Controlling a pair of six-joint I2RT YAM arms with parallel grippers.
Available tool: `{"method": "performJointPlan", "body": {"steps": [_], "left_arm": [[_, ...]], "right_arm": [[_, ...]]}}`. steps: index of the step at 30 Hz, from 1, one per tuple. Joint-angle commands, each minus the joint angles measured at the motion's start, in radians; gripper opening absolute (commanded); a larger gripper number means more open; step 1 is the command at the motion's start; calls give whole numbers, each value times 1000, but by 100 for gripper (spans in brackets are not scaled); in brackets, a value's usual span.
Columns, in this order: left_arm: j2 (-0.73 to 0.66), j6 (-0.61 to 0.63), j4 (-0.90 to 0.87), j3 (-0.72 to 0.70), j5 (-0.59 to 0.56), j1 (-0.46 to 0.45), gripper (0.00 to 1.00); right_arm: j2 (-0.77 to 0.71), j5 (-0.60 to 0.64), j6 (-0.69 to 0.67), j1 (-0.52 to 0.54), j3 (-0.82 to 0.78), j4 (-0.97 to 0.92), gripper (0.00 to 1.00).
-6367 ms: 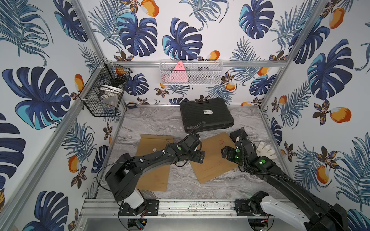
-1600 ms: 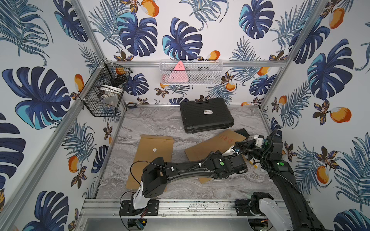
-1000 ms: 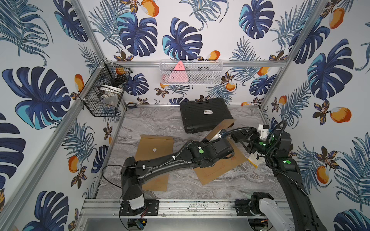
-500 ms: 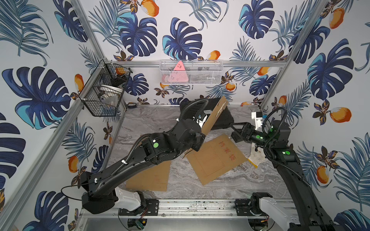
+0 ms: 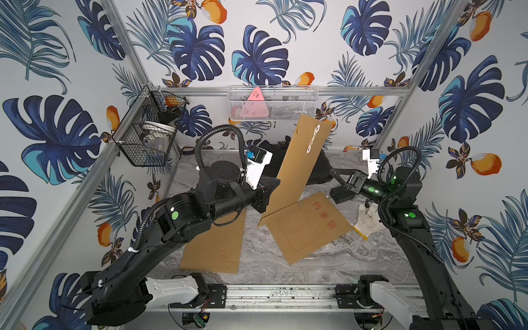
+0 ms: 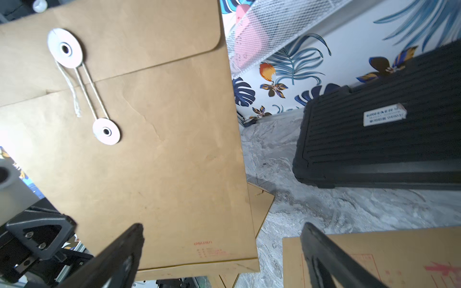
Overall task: Open the file bag
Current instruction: Pick up the file bag from the file bag.
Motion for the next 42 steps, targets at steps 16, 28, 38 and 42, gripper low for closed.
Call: {"method": "performJointPlan", "body": {"steps": [16, 28, 38, 42], "left_arm": [[-96, -48, 134, -38, 160, 3, 0], [-93, -60, 154, -47, 168, 3, 0], [-68, -68, 104, -30, 56, 3, 0], [-49, -86, 33, -12, -58, 2, 16]], "right_arm": [[237, -250, 900, -44, -13, 1288, 65], [338, -297, 1074, -42, 28, 1515, 47], [294, -322, 1003, -43, 5, 1440, 8], [260, -328, 901, -43, -12, 1325, 0]]}}
